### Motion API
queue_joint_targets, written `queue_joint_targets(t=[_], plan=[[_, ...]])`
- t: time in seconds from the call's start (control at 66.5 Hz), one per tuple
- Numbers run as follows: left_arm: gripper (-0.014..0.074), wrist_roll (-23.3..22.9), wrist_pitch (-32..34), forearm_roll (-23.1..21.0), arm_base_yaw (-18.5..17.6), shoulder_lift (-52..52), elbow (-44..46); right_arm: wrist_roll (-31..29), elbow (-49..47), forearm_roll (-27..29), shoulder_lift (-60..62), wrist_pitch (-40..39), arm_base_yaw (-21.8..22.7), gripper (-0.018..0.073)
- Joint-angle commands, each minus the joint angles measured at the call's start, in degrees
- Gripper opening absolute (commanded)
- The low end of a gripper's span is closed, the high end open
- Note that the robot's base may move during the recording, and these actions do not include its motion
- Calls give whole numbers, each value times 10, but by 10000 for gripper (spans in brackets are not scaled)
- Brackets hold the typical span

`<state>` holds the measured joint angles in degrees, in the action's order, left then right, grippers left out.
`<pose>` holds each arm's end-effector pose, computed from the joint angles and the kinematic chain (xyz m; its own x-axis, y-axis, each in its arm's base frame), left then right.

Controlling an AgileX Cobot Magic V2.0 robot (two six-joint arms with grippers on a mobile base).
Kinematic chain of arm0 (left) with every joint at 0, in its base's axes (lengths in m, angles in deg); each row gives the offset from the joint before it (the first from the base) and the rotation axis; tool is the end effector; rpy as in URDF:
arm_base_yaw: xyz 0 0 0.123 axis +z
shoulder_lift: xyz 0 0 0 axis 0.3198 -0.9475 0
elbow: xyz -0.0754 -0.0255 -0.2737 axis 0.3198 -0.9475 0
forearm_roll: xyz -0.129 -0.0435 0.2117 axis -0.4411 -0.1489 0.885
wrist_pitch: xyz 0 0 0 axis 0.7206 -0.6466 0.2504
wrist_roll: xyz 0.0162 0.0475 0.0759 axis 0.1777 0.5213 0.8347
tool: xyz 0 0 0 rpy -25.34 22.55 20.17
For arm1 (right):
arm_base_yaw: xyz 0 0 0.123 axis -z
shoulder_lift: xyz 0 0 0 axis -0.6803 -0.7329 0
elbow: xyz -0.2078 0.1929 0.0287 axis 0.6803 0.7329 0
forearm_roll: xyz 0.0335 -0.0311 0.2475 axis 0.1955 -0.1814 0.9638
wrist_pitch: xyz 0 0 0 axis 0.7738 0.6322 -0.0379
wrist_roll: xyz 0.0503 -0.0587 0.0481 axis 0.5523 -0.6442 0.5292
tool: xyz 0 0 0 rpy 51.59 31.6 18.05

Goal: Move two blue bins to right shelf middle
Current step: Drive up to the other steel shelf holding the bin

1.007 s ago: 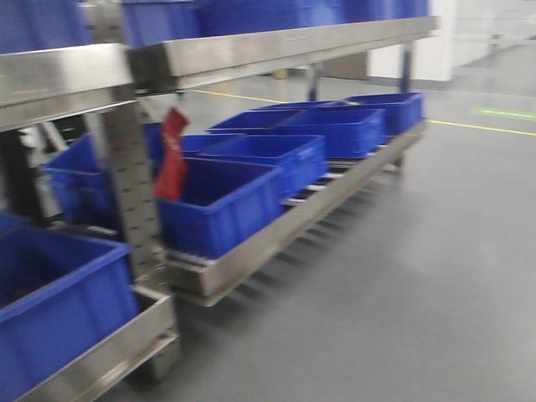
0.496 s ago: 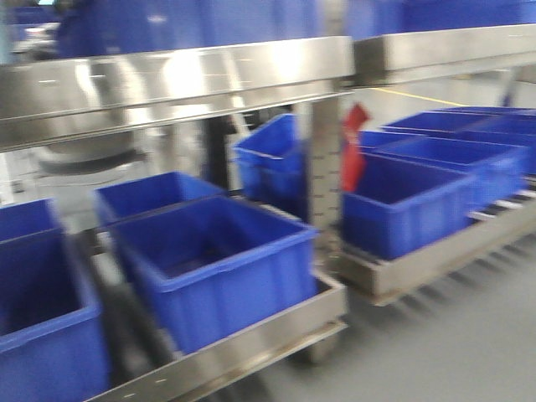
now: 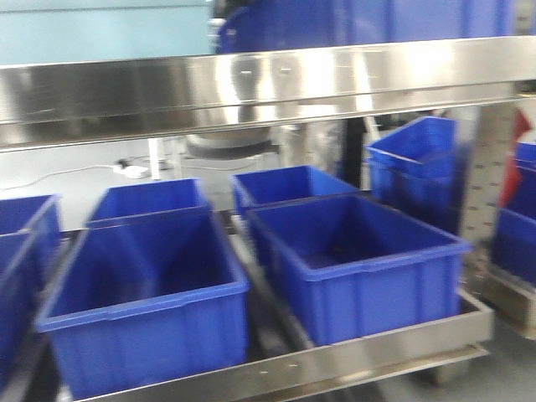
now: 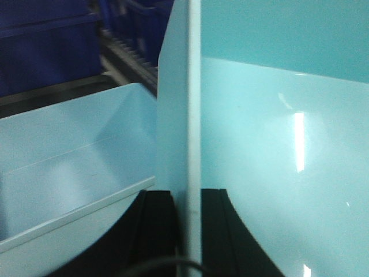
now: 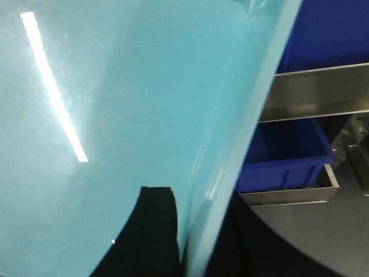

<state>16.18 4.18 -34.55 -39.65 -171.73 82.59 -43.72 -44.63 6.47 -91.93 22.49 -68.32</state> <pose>0.3106 -0.1218 0.5111 -0.3685 0.0678 -0.9272 0.3572 0.9311 -0.0738 0.2926 0.1365 0.4836 -0.6182 -0.1021 -0.7794 -0.3078 0.9438 0.1205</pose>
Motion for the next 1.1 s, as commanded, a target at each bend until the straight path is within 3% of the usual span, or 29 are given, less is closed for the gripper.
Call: queue_joint_targets(t=[0.0,1.082], plan=[[-111,-4,47,-15,0,11,7,-20,-4,-10,3,-3,3,-151],[-111,-4,47,-15,0,11,7,-20,-4,-10,3,-4,3,-151]])
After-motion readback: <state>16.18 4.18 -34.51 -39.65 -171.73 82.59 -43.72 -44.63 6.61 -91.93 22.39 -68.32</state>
